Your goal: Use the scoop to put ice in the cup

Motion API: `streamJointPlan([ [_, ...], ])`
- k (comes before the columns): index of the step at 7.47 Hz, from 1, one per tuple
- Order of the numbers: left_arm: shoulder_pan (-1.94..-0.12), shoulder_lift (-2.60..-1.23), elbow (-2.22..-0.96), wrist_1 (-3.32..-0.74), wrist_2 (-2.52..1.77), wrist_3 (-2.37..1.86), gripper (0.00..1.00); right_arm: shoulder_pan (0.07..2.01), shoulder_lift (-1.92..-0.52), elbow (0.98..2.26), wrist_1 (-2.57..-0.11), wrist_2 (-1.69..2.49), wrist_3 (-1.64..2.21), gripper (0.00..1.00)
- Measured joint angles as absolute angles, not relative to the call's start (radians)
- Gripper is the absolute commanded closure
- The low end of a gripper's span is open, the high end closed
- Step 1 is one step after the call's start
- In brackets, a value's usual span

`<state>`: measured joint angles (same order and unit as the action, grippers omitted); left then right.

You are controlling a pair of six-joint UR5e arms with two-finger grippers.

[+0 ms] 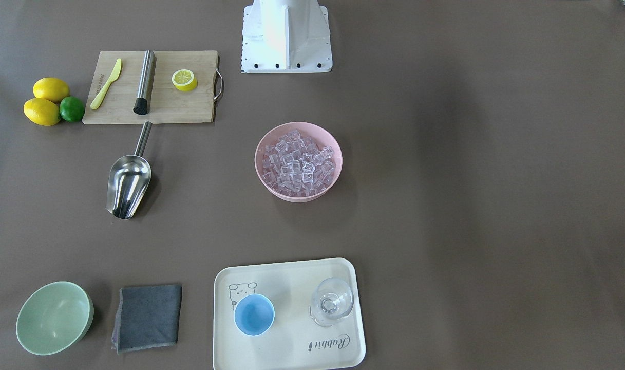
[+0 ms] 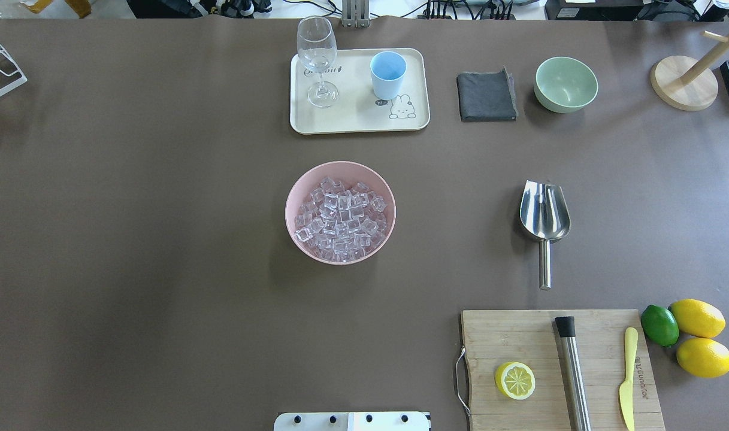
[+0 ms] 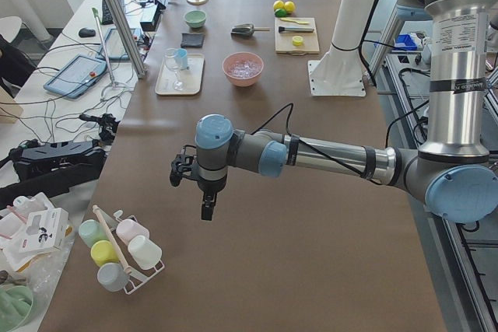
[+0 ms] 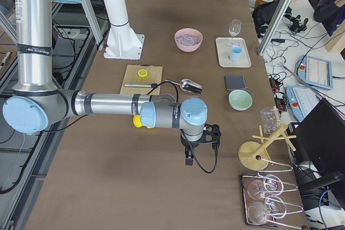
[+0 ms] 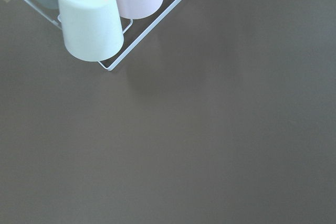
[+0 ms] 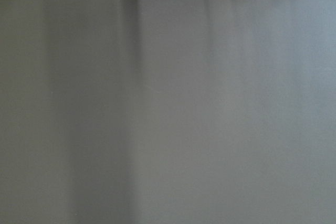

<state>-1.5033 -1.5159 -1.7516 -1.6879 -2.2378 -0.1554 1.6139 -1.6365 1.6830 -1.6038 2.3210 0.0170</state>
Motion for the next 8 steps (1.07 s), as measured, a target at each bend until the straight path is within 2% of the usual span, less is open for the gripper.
streamJointPlan([
  [5,-1.409,-1.526,-1.77,-1.862,-2.285,-0.154,0.03,1.313,-1.666,1.971,-1.587,2.322,0.621,0.02],
  [8,-1.344,-1.531,-1.745,-2.124,-2.346,-0.151,0.03,1.078,-1.649,2.042,-1.473,2.251,1.012,0.02],
])
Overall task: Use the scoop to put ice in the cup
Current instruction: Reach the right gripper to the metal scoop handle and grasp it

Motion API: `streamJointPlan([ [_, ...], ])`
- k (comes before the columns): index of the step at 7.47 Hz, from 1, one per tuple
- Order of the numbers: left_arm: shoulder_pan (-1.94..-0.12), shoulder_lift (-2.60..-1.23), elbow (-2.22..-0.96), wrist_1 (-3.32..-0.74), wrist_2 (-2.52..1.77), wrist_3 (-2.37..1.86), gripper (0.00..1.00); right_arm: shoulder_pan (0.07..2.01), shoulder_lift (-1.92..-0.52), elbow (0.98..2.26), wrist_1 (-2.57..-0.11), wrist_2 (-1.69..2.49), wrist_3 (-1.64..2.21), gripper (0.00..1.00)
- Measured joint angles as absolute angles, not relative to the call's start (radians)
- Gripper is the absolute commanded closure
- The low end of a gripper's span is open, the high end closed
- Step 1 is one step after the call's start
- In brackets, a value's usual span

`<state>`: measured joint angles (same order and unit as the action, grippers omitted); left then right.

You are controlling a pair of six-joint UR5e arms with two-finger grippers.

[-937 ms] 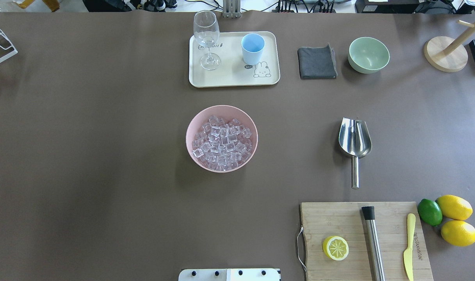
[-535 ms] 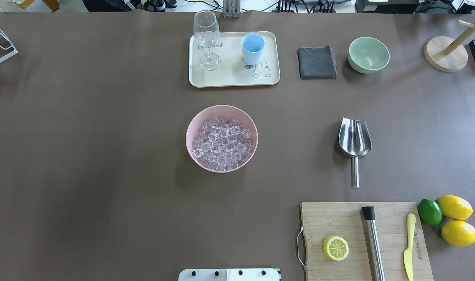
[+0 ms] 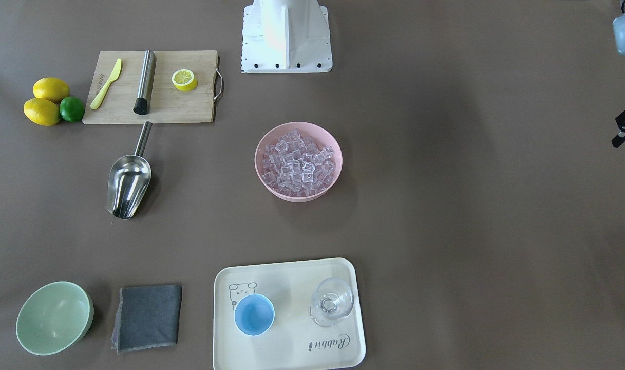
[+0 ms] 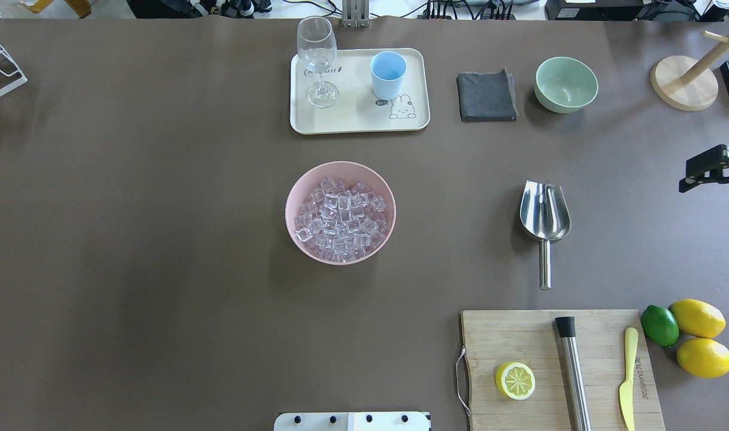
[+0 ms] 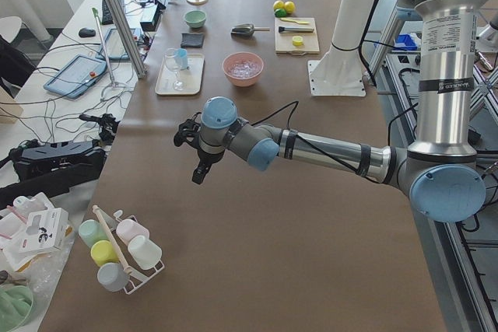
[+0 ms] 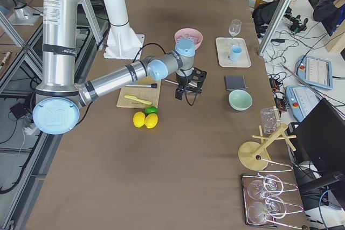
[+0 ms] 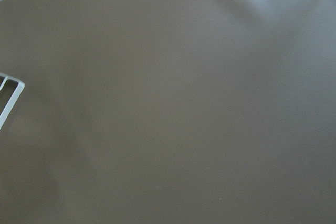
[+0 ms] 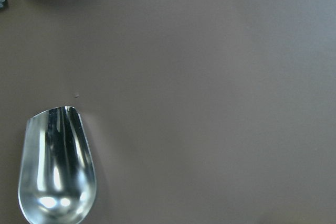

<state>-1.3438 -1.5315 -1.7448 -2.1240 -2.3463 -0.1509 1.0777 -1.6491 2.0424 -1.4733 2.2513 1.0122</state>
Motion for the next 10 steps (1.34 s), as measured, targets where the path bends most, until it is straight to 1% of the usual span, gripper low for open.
streamJointPlan([
  [3,-1.27,-1.554,-1.649,-2.47,-2.349,-0.153,0.03,0.836,-1.609,2.113,-1.443,2.035,1.334,0.02],
  [5,-1.215,-1.579,-1.601,-2.612,-2.287,-0.157,0.03,0.698,-1.59,2.145,-1.442,1.916,1.479,0.04],
  [6,-1.195,-1.605,-1.544,-2.722,-2.269,-0.163,0.03,0.635,-1.583,2.149,-1.443,1.869,1.501,0.1],
  [8,-1.133,-1.673,-1.445,-2.94,-2.203,-0.264,0.03,0.572,-1.579,2.141,-1.443,1.822,1.448,0.1],
  [10,-1.03,-1.738,-1.401,-3.078,-2.1,-0.319,0.03,0.541,-1.568,2.105,-1.442,1.762,1.396,0.1],
])
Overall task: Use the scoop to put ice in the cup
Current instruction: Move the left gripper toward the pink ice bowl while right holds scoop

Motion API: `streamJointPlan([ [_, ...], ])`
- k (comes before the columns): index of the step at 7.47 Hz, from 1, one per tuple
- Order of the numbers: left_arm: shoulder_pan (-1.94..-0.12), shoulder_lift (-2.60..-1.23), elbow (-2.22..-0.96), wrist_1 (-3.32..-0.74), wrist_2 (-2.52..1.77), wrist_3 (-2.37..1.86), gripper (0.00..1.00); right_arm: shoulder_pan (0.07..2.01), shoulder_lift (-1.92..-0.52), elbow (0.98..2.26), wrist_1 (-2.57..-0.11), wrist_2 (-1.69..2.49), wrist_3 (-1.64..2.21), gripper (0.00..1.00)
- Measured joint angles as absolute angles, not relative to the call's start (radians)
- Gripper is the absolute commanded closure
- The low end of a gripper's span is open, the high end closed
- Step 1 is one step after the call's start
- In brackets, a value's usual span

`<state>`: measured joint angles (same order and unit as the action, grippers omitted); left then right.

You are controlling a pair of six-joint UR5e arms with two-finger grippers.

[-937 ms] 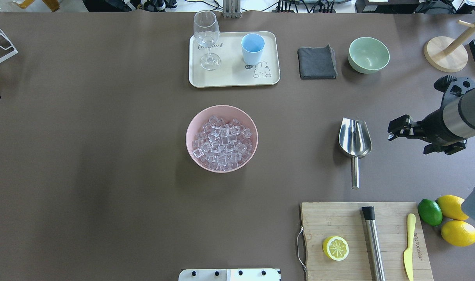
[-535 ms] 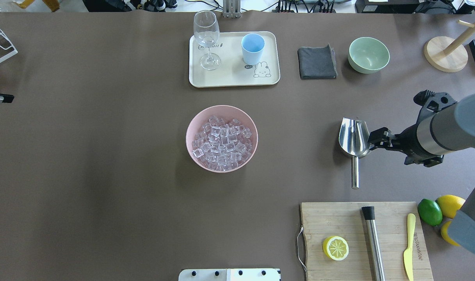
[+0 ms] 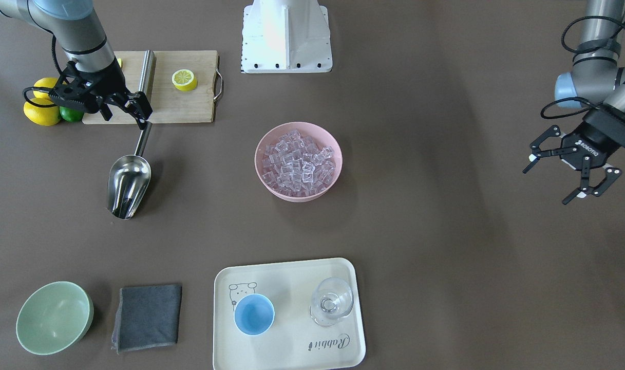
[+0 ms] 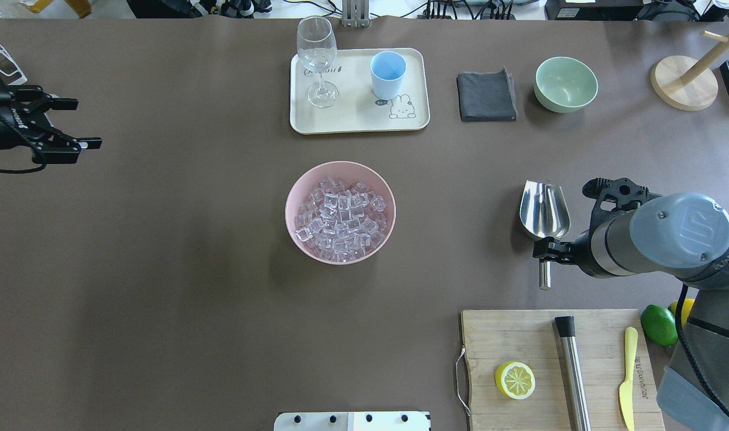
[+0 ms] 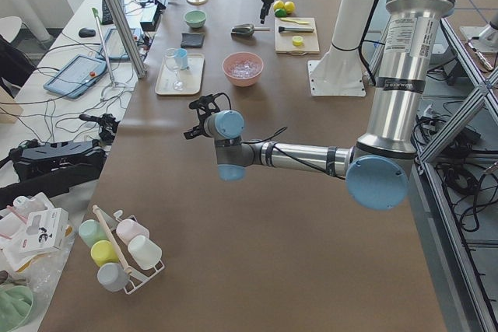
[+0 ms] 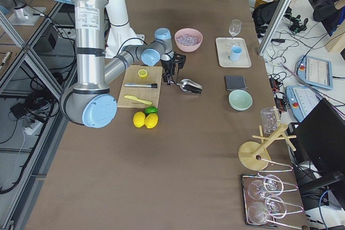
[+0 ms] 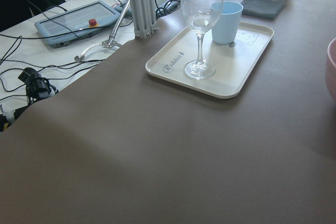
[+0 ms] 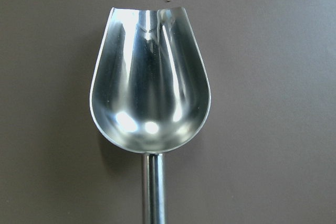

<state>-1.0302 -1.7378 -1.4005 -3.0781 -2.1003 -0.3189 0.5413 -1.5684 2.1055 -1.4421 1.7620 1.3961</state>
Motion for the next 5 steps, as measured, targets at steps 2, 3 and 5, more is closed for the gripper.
streamJointPlan([
  [2,-0.965,-1.809,-1.351,-3.161,-2.073,-0.328,0.03,0.522,-1.533,2.058,-1.442,1.723,1.391,0.14],
  [3,-0.933,-1.841,-1.334,-3.182,-2.083,-0.328,0.03,0.518,-1.521,2.049,-1.442,1.72,1.392,0.16],
  [5,-0.905,-1.894,-1.306,-3.193,-2.17,-0.325,0.03,0.504,-1.513,2.042,-1.44,1.72,1.399,0.17],
])
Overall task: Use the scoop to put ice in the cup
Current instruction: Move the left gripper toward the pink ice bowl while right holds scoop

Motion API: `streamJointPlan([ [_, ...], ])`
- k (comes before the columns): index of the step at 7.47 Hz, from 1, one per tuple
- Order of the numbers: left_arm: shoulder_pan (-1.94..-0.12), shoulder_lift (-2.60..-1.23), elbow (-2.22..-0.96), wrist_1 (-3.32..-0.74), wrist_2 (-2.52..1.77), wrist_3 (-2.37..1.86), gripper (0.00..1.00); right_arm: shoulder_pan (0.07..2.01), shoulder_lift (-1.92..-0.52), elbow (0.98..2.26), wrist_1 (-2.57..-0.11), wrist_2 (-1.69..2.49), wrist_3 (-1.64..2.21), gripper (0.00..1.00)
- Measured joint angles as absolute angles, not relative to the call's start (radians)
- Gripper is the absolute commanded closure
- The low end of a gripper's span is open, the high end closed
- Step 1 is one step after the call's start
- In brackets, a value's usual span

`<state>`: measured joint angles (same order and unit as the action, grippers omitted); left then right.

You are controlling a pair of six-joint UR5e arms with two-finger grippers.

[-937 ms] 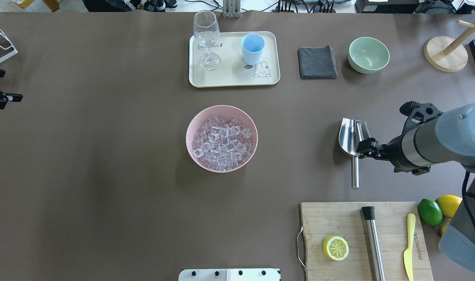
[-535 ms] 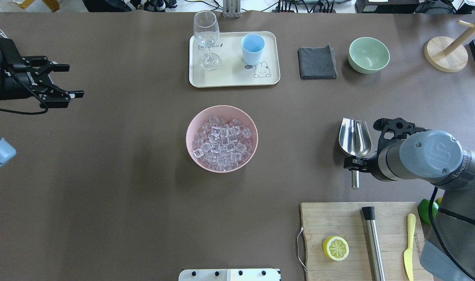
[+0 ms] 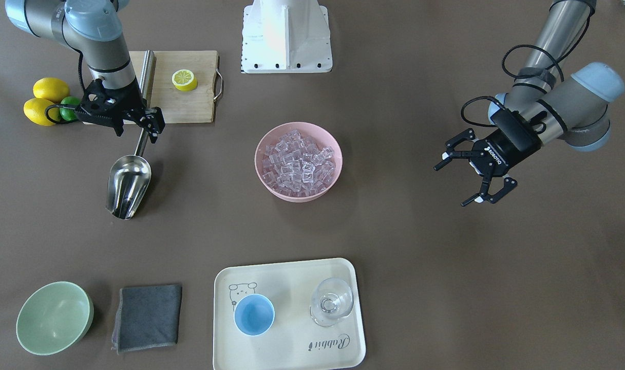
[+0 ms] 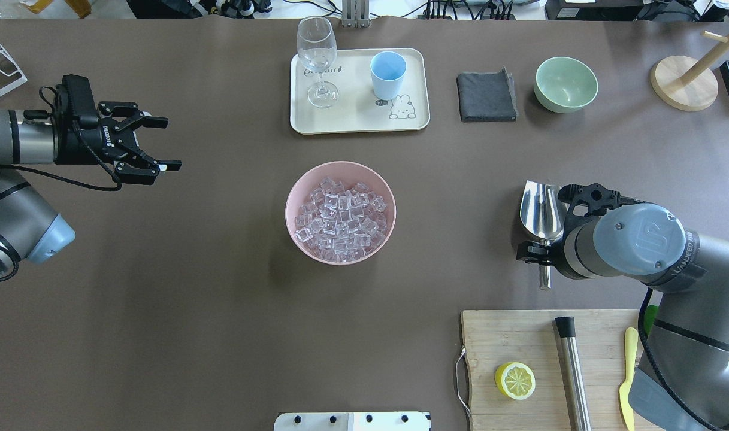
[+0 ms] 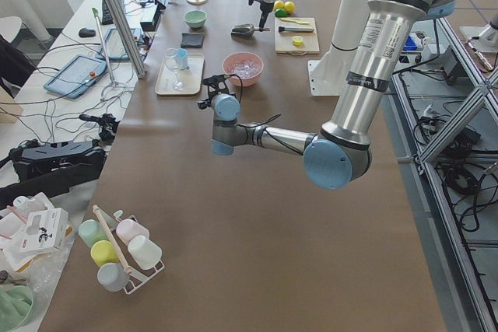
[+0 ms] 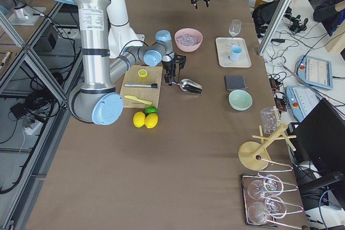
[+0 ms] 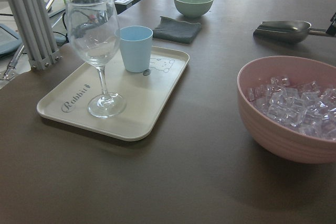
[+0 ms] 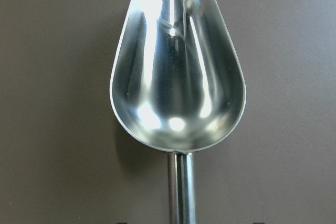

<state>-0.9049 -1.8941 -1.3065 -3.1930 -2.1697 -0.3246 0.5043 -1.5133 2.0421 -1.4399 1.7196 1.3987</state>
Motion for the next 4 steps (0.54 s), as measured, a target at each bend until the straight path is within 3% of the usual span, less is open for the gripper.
streamJointPlan([
  [3,-0.857,-1.966,-1.262,-3.192,-2.248,-0.315,0.03,0.486,-1.523,2.039,-1.417,1.739,1.395,0.16],
  [4,-0.827,-1.98,-1.257,-3.191,-2.257,-0.28,0.03,0.485,-1.528,2.039,-1.41,1.752,1.384,0.11],
])
